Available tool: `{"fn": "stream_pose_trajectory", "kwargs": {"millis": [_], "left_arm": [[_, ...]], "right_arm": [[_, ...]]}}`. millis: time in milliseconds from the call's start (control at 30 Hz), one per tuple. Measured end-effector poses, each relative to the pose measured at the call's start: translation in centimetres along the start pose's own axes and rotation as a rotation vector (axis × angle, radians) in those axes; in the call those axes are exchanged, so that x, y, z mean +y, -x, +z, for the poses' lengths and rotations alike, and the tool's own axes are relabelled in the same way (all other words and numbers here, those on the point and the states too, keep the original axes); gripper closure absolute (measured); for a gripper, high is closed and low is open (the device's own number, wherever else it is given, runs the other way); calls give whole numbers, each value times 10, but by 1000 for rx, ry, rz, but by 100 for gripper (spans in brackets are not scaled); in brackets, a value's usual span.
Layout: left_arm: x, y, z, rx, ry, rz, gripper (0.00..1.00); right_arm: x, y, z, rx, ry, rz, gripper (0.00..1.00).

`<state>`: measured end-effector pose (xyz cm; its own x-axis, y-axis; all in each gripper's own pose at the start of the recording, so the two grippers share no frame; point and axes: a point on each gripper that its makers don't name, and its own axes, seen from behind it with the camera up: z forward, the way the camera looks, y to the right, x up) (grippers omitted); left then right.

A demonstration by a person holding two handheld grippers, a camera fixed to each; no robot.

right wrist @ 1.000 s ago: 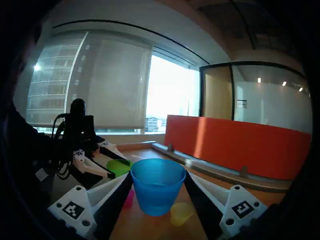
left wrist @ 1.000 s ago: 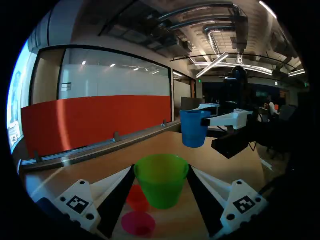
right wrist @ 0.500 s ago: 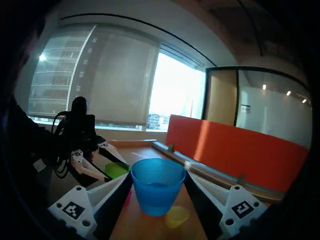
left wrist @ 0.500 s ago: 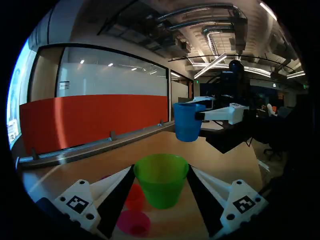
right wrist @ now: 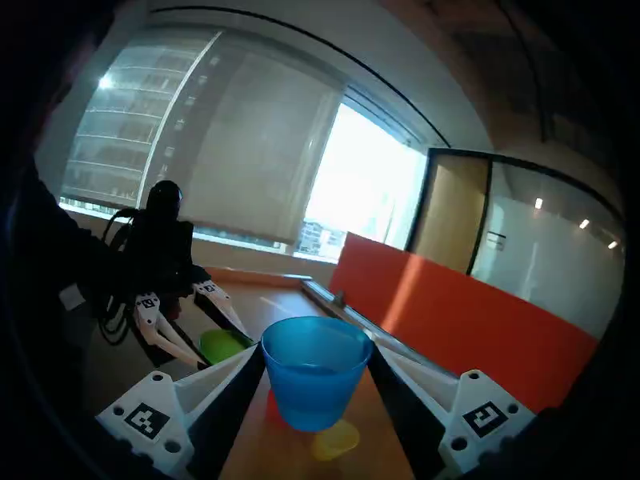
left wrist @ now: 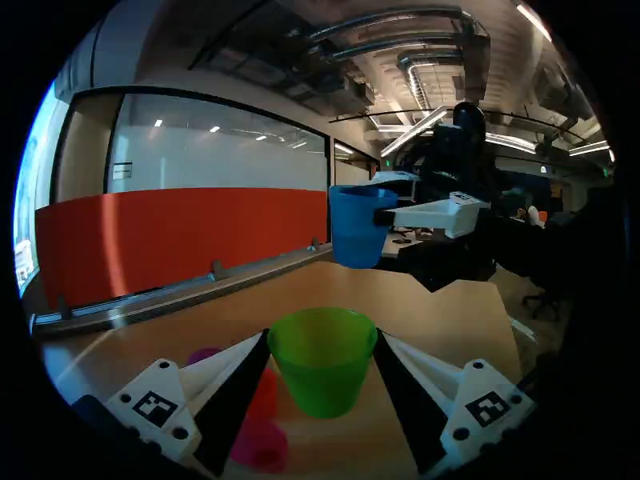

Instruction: Pour water

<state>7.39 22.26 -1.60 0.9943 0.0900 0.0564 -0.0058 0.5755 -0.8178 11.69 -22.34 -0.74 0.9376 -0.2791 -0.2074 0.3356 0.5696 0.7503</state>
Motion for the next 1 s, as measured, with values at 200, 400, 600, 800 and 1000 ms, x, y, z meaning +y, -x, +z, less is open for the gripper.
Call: {"fn": "stream_pose_trajectory", "kwargs": {"millis": [200, 400, 600, 800, 1000], "left_arm": [[8, 0, 0, 7, 12, -3, 10], [13, 0, 0, 8, 21, 6, 10], [17, -1, -1, 15, 31, -6, 10], [18, -1, -1, 16, 35, -8, 10], [22, 0, 0, 13, 46, -6, 10]], "right_arm": [[-4, -8, 3, 3, -1, -73, 8], [-8, -11, 7, -11, -8, -139, 8], [-10, -17, 10, -15, -8, -200, 8], [-8, -23, 12, -15, -5, -255, 8], [-9, -26, 14, -16, -6, -304, 8]]}}
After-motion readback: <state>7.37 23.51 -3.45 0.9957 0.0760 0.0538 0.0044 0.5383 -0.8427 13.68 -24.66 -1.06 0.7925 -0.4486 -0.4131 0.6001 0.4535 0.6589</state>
